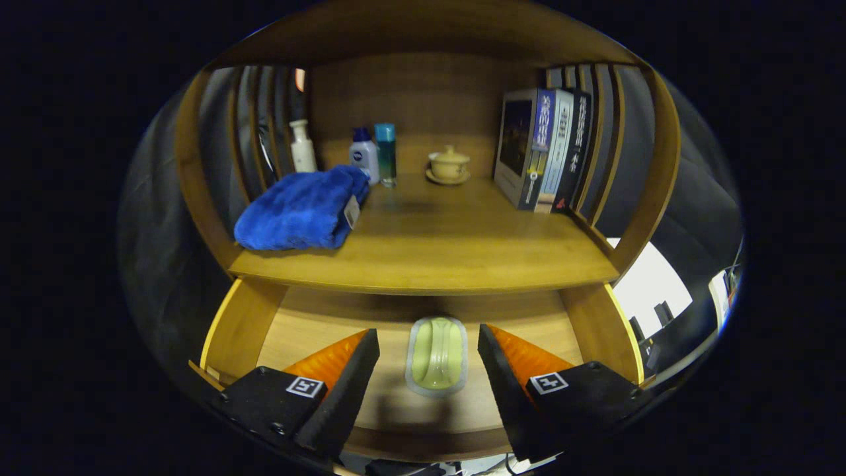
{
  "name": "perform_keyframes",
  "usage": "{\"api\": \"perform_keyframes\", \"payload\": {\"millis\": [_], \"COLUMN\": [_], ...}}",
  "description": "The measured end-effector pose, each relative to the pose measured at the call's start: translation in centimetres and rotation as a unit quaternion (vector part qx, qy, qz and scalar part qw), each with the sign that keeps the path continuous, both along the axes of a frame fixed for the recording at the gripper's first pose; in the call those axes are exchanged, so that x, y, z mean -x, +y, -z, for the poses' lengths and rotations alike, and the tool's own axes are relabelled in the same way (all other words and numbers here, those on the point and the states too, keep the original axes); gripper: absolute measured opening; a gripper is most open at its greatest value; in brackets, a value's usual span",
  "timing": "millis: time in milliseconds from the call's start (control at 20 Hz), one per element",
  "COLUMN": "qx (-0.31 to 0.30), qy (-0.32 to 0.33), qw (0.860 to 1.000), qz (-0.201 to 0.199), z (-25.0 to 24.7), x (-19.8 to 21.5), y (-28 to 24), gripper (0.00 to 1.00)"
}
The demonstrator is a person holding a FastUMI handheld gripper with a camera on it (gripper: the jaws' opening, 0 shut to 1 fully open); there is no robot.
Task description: Pull open the drawer, take out the items inside it, and place them on the countertop above the cabinet.
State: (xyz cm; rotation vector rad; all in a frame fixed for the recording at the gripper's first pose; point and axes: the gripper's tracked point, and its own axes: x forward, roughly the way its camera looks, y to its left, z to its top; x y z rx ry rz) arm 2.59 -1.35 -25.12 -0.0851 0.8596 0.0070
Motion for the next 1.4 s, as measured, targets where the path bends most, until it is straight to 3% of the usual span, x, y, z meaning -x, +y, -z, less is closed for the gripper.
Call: {"api": "perform_keyframes", "payload": {"millis": [200, 400, 650, 800, 850, 950, 1400], "qx": [0.005, 0.018, 0.014, 0.013, 0.016, 0.011, 0.016], "qy": [0.082, 0.153, 0.192, 0.191, 0.186, 0.188, 0.165], "qw": [0.997, 0.988, 0.981, 0.981, 0.982, 0.982, 0.986], "qz": [0.014, 0.008, 0.022, 0.026, 0.031, 0.029, -0.008], "z": [4.1, 7.5, 9.7, 9.7, 9.6, 8.8, 0.4], "x": [-0.6, -0.3, -0.5, -0.8, -0.8, -0.2, 2.0], "y": [-1.0, -1.1, -1.7, -1.8, -2.1, -2.1, -2.0], "gripper": [0.98, 0.85, 0.70, 0.45, 0.44, 0.26, 0.26]}}
